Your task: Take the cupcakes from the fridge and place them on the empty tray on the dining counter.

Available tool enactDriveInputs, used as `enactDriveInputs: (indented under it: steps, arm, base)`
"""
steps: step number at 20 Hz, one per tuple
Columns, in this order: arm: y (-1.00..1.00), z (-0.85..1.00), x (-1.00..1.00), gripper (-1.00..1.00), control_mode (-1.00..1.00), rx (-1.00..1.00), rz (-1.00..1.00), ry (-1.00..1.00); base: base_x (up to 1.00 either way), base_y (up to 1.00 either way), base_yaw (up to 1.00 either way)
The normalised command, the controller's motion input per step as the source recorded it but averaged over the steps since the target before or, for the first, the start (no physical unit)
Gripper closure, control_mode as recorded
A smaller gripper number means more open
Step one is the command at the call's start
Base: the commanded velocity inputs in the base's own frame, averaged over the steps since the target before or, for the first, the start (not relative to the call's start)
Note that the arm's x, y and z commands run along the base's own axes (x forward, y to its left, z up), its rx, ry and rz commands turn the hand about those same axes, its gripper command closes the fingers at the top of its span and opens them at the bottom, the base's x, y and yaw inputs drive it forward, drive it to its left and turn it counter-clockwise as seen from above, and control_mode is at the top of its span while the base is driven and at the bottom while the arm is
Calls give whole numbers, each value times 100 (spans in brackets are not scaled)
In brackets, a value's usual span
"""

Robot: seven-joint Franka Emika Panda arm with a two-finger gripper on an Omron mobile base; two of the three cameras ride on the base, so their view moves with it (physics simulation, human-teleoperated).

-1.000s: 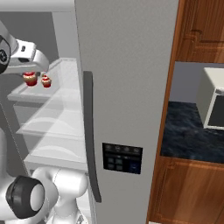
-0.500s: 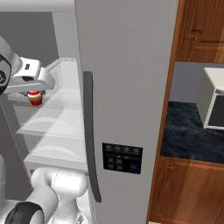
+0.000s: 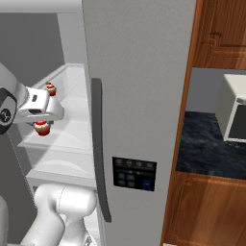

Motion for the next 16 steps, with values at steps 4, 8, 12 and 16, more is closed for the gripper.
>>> enactDriveInputs:
  steps: [4,8,12,16]
  arm:
    - [0,-15,9,100,-100,0,0,0]
    - [0,-5,6,100,-100,0,0,0]
    - [0,-3,-2,100,100,0,0,0]
    - [0,0,0,100,100,0,0,0]
  base:
    - [0,0,0]
    - [0,0,0]
    - [-39,-4,0]
    - [-100,-28,-2]
